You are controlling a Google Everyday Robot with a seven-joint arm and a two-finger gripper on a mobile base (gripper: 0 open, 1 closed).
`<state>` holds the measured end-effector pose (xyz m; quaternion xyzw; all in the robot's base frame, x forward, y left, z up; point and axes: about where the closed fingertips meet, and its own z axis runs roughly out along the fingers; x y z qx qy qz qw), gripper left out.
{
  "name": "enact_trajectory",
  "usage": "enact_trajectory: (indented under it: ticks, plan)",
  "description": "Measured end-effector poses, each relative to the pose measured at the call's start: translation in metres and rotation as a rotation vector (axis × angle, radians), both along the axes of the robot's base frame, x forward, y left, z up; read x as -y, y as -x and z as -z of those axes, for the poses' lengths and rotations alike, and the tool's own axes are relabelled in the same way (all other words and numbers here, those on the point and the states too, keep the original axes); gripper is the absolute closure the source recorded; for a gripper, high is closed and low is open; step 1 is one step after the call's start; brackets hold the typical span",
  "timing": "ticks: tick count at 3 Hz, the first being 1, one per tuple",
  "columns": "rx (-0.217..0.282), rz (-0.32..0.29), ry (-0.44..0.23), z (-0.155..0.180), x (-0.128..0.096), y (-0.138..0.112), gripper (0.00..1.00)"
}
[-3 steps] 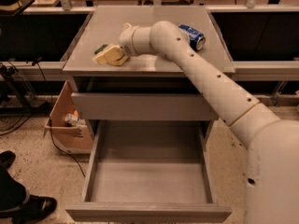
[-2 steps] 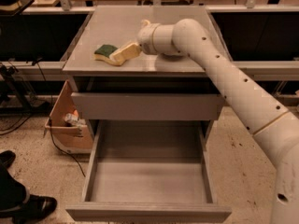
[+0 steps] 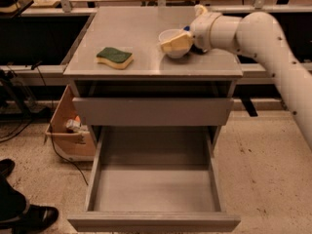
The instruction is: Pick sponge from middle drawer and place on counter
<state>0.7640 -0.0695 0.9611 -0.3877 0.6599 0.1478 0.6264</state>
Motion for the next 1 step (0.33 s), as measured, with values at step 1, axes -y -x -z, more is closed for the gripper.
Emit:
enact_trajectory:
  ticks: [1]
  plan:
    - [0.000, 0.022, -0.001, 0.0003, 0.0166, 0.0017, 0.00]
